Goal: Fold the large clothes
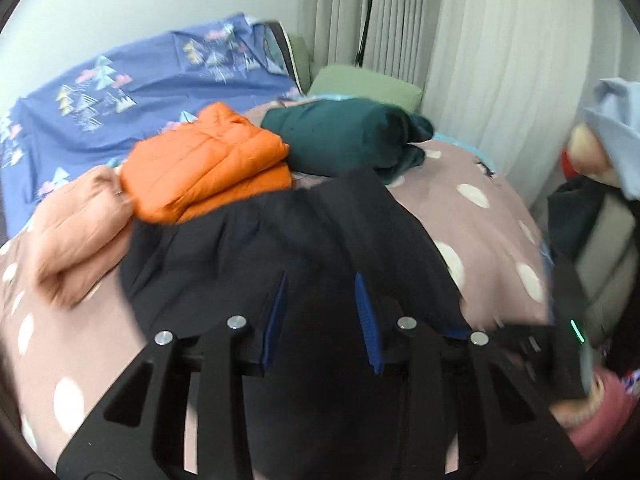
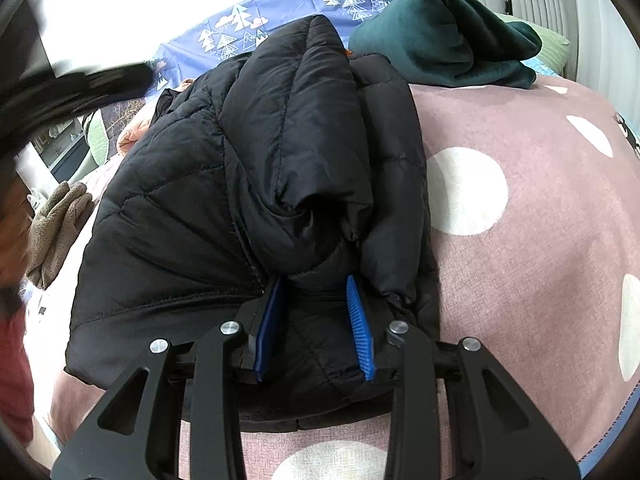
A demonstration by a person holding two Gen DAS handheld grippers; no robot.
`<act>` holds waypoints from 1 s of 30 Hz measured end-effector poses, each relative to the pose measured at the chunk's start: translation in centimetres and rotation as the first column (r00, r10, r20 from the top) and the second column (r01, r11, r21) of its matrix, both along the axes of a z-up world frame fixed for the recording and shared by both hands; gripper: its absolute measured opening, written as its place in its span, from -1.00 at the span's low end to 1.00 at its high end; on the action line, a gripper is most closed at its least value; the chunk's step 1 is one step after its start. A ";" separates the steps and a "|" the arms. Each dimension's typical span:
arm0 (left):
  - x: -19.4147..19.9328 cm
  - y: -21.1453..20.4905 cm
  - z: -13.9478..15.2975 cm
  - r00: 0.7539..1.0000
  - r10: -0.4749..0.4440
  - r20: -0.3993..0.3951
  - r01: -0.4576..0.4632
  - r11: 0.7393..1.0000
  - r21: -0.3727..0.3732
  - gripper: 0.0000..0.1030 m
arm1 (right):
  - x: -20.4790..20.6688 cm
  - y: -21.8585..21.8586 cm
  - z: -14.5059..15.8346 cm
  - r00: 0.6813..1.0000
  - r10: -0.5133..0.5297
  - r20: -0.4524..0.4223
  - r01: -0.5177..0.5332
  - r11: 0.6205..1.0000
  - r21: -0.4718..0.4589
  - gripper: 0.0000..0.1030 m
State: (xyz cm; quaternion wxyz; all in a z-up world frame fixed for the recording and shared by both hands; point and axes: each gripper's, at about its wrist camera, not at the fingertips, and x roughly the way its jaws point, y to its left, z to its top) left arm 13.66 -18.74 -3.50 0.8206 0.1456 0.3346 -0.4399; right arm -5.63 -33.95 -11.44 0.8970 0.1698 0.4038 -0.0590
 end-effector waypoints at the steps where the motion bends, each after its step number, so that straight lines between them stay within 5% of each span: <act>1: 1.2 -1.8 -1.0 0.999 0.013 0.038 -0.015 0.999 0.046 -0.12 | 0.0 0.0 0.0 1.000 0.000 0.000 0.000 1.000 0.001 -0.34; 3: 3.9 -4.6 -5.1 0.991 0.067 0.112 -0.088 0.976 0.198 0.48 | -0.1 -0.1 0.1 1.000 0.001 0.008 -0.001 1.000 0.003 -0.34; 4: 5.2 -5.5 -7.2 0.992 0.080 0.102 -0.102 0.965 0.240 0.51 | -0.1 -0.1 0.2 1.000 0.001 0.016 -0.002 1.000 0.005 -0.34; 6: 6.5 -5.4 -8.7 0.994 0.103 0.027 -0.106 0.974 0.202 0.51 | -0.1 -0.4 0.4 1.000 0.008 0.000 -0.008 1.000 0.011 -0.34; 11: 5.8 -5.5 -8.9 0.995 0.092 0.048 -0.101 0.969 0.226 0.51 | -0.3 -0.9 2.7 0.998 0.052 -0.027 -0.052 0.998 0.023 -0.33; 18: 6.5 -4.8 -8.7 0.995 0.093 0.019 -0.095 0.978 0.184 0.50 | 2.1 -2.2 8.2 0.971 0.109 0.211 -0.115 0.993 0.017 -0.51; 20: 6.4 -4.9 -8.7 0.995 0.093 0.021 -0.095 0.978 0.186 0.50 | 4.5 -2.7 7.1 0.979 0.103 0.174 -0.109 0.994 0.026 -0.53; 23: 6.5 -4.7 -8.8 0.996 0.092 0.013 -0.093 0.980 0.173 0.51 | 7.5 -3.5 2.0 1.000 -0.001 -0.017 -0.001 0.993 -0.116 -0.73; 26: 6.7 -4.8 -8.9 0.995 0.101 0.000 -0.099 0.980 0.172 0.51 | 7.5 -4.4 -0.5 0.999 -0.031 -0.007 0.031 0.999 -0.029 -0.74; 30: 6.4 -5.1 -9.2 0.996 0.091 0.024 -0.094 0.979 0.183 0.53 | 7.2 -3.9 -0.3 0.999 -0.028 -0.015 0.027 0.997 -0.075 -0.75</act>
